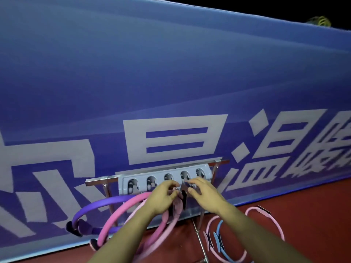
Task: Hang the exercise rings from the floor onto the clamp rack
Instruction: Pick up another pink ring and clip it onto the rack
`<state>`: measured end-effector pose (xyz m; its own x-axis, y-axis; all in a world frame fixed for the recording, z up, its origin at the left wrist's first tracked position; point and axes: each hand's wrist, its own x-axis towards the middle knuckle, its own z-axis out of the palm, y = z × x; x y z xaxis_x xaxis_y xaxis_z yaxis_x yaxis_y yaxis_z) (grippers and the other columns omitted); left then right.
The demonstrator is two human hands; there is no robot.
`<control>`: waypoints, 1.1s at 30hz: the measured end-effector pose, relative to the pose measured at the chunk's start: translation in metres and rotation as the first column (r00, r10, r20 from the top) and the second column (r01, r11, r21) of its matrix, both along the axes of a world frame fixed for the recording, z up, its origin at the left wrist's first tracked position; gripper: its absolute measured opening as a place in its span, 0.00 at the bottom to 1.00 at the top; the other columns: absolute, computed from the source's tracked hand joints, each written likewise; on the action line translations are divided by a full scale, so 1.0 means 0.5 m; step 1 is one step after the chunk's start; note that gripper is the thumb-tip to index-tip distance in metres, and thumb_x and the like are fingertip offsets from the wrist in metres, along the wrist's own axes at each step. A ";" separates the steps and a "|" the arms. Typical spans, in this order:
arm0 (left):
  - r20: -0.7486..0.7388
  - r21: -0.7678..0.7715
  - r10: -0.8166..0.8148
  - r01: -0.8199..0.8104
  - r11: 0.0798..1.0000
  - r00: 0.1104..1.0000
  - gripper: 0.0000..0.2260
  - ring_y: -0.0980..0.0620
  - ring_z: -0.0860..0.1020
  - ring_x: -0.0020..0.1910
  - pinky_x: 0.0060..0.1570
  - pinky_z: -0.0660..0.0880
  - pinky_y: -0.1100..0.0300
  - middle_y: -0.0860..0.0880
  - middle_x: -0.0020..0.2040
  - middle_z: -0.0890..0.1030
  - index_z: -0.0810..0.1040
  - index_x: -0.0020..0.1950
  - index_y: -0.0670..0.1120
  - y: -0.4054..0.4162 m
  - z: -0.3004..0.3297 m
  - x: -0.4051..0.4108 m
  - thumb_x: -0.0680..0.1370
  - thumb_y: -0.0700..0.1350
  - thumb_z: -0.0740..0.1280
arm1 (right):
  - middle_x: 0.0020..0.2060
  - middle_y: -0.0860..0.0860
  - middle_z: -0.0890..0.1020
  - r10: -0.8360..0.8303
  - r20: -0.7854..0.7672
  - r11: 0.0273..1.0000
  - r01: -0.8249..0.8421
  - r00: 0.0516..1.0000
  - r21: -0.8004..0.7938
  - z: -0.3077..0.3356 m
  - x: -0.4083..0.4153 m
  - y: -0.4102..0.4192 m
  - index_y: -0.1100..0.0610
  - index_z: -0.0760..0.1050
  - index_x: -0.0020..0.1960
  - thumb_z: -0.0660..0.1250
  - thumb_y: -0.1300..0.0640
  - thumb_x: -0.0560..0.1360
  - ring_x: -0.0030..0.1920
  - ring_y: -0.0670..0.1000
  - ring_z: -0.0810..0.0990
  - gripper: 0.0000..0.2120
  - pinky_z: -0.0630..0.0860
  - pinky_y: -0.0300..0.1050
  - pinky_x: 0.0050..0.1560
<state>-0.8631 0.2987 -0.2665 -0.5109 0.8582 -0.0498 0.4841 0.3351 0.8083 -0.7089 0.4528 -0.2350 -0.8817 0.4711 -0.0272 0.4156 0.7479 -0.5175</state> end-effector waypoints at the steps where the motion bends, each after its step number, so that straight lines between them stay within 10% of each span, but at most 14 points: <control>1: 0.025 0.002 -0.034 0.034 0.999 0.999 0.10 0.53 0.82 0.56 0.61 0.76 0.61 0.52 0.59 0.83 0.79 0.62 0.50 0.012 -0.001 0.018 0.80 0.45 0.68 | 0.66 0.44 0.77 -0.020 -0.006 1.000 0.020 1.000 0.004 0.001 0.022 0.002 0.48 0.74 0.70 0.62 0.46 0.83 0.67 0.47 0.74 0.17 0.69 0.43 0.68; 11: -0.010 -0.005 -0.191 0.191 0.982 0.981 0.08 0.62 0.79 0.47 0.54 0.73 0.71 0.55 0.52 0.82 0.80 0.61 0.49 0.143 0.058 0.151 0.82 0.43 0.68 | 0.66 0.43 0.75 -0.197 -0.045 0.980 0.196 0.979 -0.024 0.034 0.237 0.083 0.48 0.73 0.71 0.61 0.46 0.84 0.66 0.48 0.74 0.18 0.71 0.44 0.65; 15: -0.020 0.018 -0.252 0.252 0.967 0.968 0.08 0.53 0.82 0.51 0.60 0.77 0.57 0.51 0.52 0.85 0.79 0.55 0.57 0.222 0.082 0.249 0.82 0.44 0.68 | 0.63 0.44 0.76 -0.250 -0.079 0.968 0.249 0.965 -0.027 0.042 0.337 0.129 0.48 0.74 0.70 0.62 0.47 0.83 0.64 0.48 0.75 0.17 0.70 0.40 0.61; 33: -0.014 -0.009 -0.397 0.397 0.918 0.918 0.07 0.53 0.81 0.57 0.62 0.76 0.57 0.56 0.58 0.83 0.79 0.58 0.57 0.569 0.104 0.823 0.82 0.48 0.68 | 0.62 0.44 0.78 -0.360 -0.053 0.932 0.362 0.931 0.021 0.036 0.924 0.442 0.47 0.76 0.67 0.62 0.48 0.82 0.63 0.47 0.76 0.15 0.72 0.45 0.65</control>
